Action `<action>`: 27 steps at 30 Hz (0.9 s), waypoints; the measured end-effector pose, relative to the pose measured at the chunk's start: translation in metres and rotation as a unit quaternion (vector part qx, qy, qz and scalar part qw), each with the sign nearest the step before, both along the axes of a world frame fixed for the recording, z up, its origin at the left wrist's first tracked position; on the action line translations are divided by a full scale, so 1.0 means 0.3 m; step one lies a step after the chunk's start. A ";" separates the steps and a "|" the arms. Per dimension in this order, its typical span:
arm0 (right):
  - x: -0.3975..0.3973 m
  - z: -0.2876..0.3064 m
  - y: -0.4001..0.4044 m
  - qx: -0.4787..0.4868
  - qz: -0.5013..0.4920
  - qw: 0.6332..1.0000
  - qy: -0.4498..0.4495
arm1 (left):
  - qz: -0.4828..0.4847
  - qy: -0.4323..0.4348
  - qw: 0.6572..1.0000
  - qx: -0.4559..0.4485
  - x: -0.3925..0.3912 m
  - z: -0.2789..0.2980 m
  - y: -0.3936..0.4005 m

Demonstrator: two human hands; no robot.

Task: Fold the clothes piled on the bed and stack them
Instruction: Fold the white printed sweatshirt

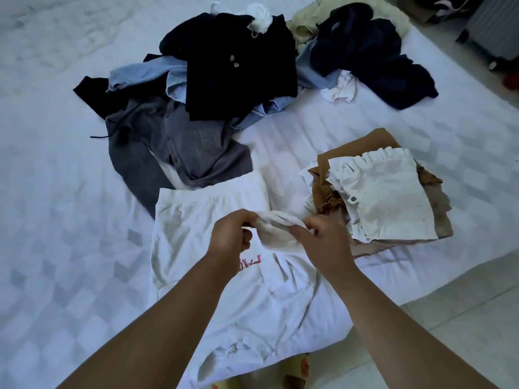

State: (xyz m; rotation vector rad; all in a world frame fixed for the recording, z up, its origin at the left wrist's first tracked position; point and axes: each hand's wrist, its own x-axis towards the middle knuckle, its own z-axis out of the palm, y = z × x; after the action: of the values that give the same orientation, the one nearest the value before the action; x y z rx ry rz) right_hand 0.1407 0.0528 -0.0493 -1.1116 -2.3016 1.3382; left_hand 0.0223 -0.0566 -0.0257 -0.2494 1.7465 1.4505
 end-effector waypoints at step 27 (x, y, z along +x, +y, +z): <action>-0.065 0.109 0.010 -0.013 0.047 0.997 0.057 | -0.152 0.325 0.926 0.114 -0.016 0.095 0.036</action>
State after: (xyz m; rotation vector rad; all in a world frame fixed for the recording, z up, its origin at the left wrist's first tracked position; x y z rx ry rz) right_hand 0.1211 0.0558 -0.0166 -0.9186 -2.2858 1.4304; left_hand 0.0174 -0.0458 0.0028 0.6746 1.9757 1.5805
